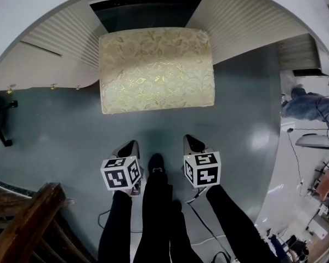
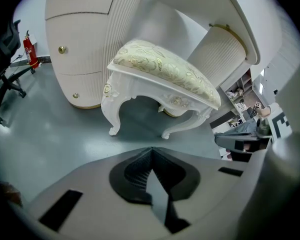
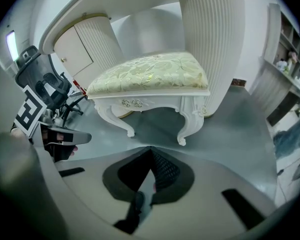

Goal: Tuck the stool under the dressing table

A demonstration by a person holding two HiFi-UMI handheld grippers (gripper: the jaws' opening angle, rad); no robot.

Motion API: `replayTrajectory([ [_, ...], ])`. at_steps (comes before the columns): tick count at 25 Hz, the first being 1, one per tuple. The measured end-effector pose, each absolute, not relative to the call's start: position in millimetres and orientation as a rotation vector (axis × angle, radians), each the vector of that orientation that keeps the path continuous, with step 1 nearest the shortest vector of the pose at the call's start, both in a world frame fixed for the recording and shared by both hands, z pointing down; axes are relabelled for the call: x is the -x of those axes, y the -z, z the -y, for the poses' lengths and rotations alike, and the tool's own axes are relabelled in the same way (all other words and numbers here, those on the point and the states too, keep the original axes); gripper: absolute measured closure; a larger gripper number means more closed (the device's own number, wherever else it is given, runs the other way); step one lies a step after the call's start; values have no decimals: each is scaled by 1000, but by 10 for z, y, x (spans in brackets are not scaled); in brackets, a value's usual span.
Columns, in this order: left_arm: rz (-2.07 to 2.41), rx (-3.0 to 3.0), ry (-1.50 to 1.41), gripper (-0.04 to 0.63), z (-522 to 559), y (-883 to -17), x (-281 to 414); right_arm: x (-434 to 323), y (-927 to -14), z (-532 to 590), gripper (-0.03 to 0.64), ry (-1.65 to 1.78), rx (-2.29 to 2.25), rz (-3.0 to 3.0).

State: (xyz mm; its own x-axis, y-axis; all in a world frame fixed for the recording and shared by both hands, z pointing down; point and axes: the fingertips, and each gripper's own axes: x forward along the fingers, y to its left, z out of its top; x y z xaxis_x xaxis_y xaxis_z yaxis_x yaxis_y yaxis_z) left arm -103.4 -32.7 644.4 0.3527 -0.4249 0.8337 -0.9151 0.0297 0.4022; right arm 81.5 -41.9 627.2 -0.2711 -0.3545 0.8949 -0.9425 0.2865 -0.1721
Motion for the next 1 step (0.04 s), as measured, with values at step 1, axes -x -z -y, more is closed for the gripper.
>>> replayTrajectory([
  [1, 1242, -1577, -592, 588, 309, -6435, 1029, -805, -6255, 414, 612, -959, -1171, 1791],
])
